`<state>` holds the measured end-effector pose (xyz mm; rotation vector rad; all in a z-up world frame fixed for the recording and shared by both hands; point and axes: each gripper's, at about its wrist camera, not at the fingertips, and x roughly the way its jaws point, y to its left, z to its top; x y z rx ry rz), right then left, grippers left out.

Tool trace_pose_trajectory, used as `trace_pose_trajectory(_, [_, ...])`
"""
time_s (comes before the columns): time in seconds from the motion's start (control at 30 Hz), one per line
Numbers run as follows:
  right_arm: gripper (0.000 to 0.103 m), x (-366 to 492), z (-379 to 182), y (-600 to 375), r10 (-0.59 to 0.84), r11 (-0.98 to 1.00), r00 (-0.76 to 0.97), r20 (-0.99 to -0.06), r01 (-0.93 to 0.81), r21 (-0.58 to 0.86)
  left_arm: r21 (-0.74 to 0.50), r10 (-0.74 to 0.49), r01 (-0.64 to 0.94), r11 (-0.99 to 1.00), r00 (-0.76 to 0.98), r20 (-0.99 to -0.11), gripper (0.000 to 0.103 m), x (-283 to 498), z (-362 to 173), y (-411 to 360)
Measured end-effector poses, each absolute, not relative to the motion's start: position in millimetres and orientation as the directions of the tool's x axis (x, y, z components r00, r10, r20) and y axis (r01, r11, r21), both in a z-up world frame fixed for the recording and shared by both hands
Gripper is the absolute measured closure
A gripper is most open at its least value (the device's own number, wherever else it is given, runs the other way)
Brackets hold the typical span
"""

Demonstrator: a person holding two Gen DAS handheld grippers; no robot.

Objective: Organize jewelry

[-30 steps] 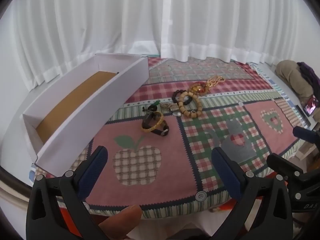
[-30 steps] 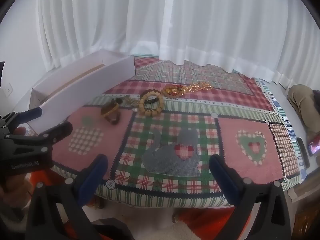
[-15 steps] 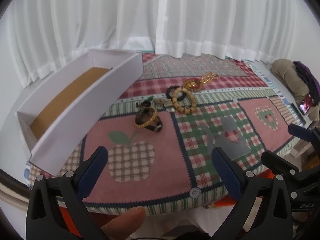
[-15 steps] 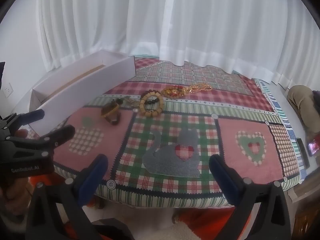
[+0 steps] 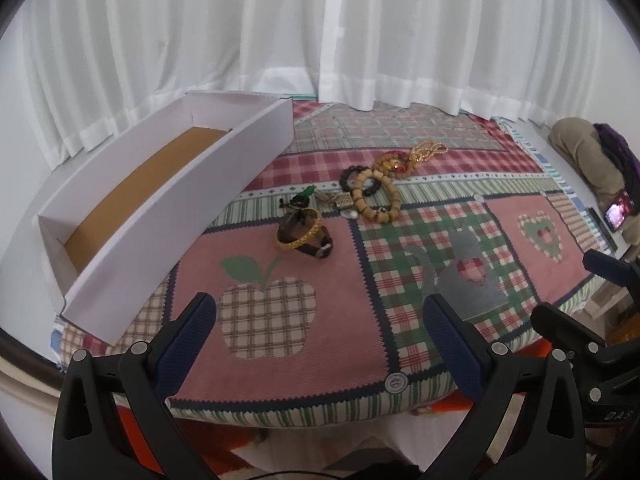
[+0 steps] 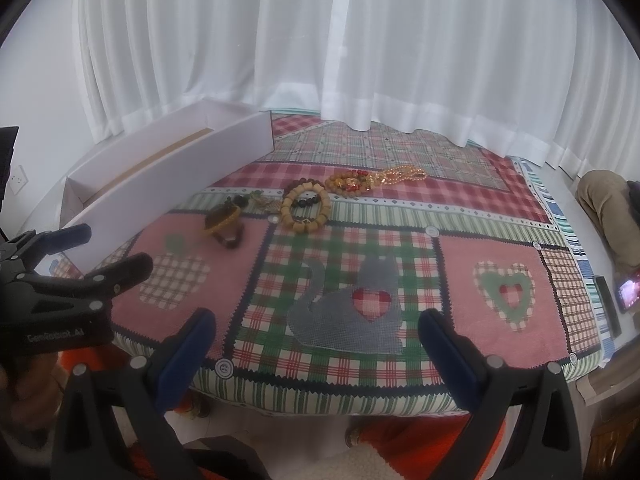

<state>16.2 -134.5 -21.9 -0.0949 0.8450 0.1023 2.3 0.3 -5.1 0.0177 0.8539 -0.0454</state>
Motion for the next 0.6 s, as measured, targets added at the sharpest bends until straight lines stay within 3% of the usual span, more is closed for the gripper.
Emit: trace_pose_trajectory(0.6, [0.000,15.4,-25.0,-134.2,0.060,0.991,0.657,-0.752,-0.131,-0.036,-0.005,-0.034,0.047,0.999,0.655,-0.755,0.001,0.7,-8.6,1.3])
